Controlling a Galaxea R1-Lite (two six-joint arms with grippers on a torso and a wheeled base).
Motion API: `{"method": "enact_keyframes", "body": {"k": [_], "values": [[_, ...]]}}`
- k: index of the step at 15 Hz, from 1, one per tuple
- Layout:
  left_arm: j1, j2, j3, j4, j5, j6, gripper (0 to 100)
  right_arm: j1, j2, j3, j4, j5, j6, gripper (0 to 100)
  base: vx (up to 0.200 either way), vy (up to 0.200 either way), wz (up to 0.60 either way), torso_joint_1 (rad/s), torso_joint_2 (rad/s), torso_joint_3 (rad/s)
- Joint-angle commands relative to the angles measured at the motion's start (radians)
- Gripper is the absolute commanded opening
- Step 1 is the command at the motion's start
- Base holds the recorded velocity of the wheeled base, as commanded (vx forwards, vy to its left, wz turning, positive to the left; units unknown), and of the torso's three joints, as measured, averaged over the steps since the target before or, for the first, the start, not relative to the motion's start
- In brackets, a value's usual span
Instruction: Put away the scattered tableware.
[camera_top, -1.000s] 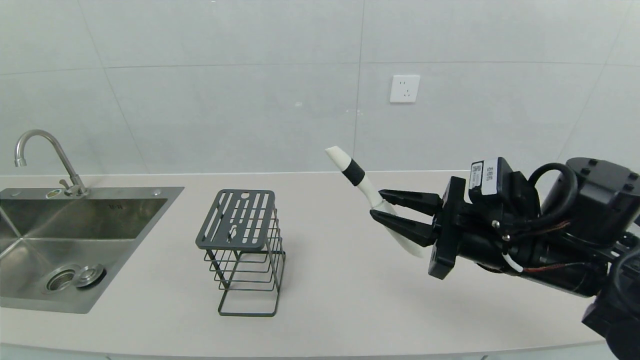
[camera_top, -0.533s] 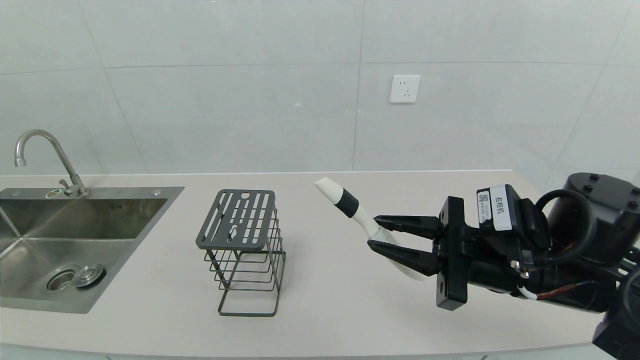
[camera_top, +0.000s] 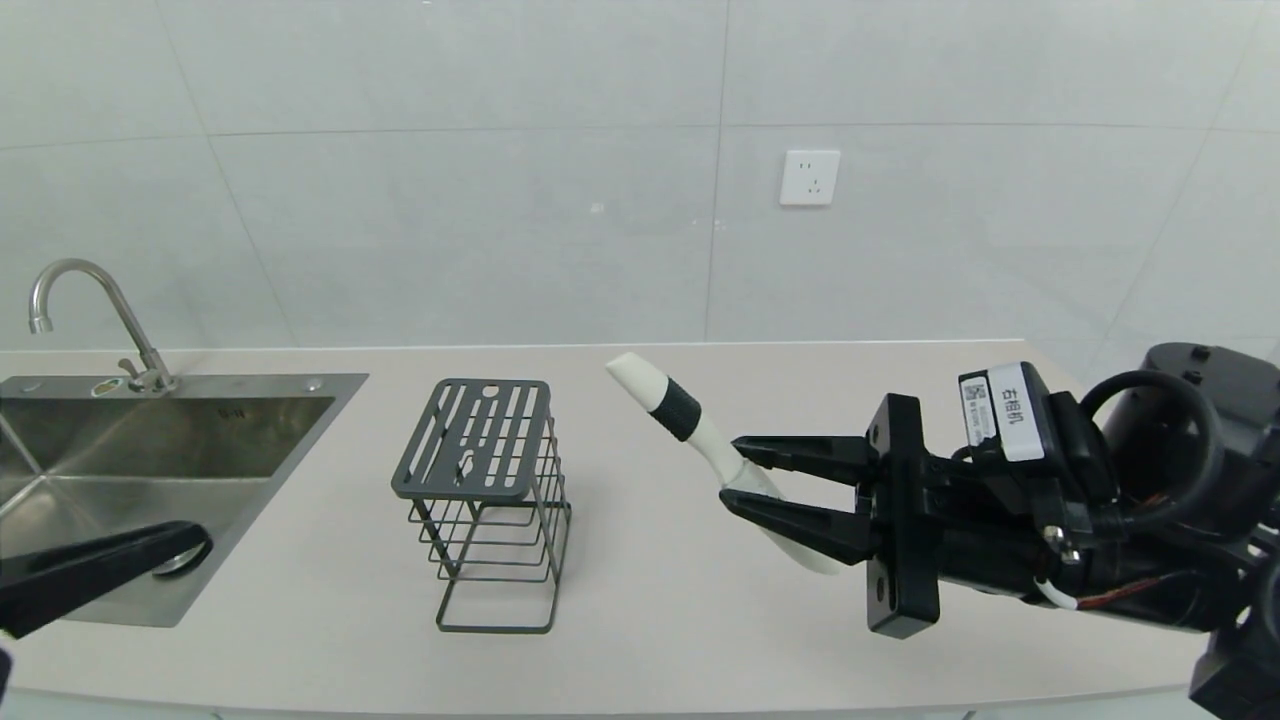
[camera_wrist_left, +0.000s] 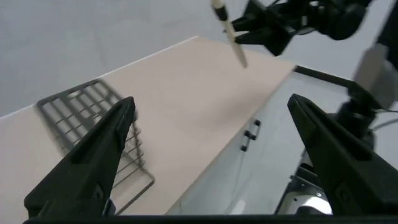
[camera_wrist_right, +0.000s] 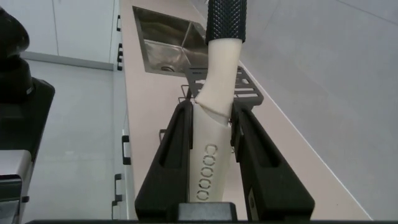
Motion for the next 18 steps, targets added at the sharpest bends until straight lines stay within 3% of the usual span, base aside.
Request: {"method": "enact_keyframes", "body": {"k": [1,2,3,6,8,11,12,14,17,18], "values": [[-0.173,0.277,-0.01,-0.157,-0.007,0.01,100,0.014,0.001,0.044,-0.006,-0.006,0.01,0,0.0,0.0,0.0,0.0,0.0,0.0],[-0.175,0.337,-0.013,-0.211,-0.001,-0.002,100,0.017,0.003,0.069,-0.007,-0.006,0.01,0,0.0,0.0,0.0,0.0,0.0,0.0],[-0.173,0.398,-0.018,-0.254,0.002,-0.034,100,0.031,0.006,0.069,-0.009,-0.006,0.01,0,0.0,0.0,0.0,0.0,0.0,0.0],[-0.173,0.518,-0.026,-0.372,0.046,-0.181,100,0.034,0.029,-0.011,-0.029,-0.009,0.044,0,0.0,0.0,0.0,0.0,0.0,0.0],[-0.184,0.604,-0.036,-0.535,0.063,-0.273,100,0.033,0.053,-0.06,-0.035,-0.02,0.072,0,0.0,0.0,0.0,0.0,0.0,0.0],[-0.187,0.645,-0.079,-0.605,0.088,-0.416,100,0.036,0.093,-0.068,-0.058,-0.127,0.121,0,0.0,0.0,0.0,0.0,0.0,0.0],[-0.193,0.664,-0.108,-0.607,0.125,-0.438,100,0.037,0.112,-0.093,-0.084,-0.135,0.15,0,0.0,0.0,0.0,0.0,0.0,0.0],[-0.206,0.737,-0.196,-0.61,0.175,-0.436,100,0.04,0.151,-0.151,-0.096,-0.225,0.184,0,0.0,0.0,0.0,0.0,0.0,0.0],[-0.276,0.868,-0.326,-0.616,0.289,-0.421,100,0.073,0.193,-0.18,-0.105,-0.273,0.223,0,0.0,0.0,0.0,0.0,0.0,0.0],[-0.321,0.912,-0.343,-0.668,0.344,-0.415,100,0.074,0.199,-0.18,-0.11,-0.275,0.223,0,0.0,0.0,0.0,0.0,0.0,0.0]]}}
